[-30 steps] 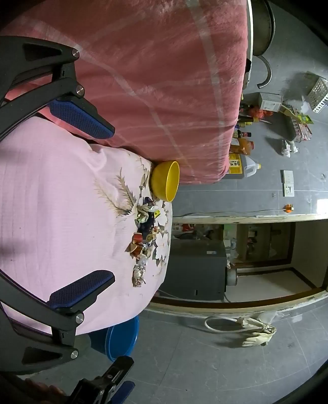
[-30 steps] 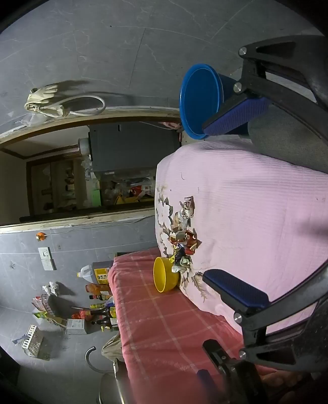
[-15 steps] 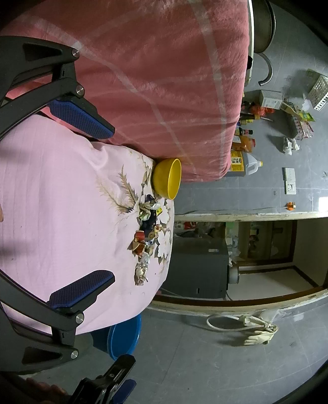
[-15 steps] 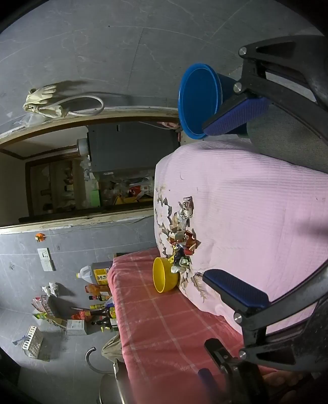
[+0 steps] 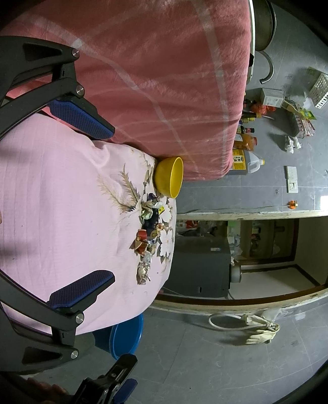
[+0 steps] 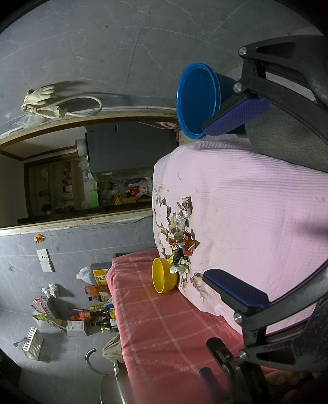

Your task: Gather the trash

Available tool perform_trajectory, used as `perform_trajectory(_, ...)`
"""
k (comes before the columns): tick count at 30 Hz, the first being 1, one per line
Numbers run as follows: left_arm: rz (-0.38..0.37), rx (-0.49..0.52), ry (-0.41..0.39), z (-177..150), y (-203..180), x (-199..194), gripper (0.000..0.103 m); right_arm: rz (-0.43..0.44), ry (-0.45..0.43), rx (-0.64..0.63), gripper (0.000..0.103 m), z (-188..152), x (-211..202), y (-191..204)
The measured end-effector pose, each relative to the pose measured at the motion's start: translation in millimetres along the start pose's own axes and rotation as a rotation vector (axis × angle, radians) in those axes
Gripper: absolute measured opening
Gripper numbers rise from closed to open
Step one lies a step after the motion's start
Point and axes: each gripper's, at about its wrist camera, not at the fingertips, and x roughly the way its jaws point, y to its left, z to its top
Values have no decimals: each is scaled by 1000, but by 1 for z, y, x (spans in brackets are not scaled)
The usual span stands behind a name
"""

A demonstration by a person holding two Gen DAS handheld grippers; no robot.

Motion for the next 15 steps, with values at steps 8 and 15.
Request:
perform_trajectory(8,-2,0,3,-1,-1,1,102,0,2,2,103,0,1,0)
perform_trajectory(15,-2,1,4,-1,-1,1,102,0,3,4,103,0,1,0)
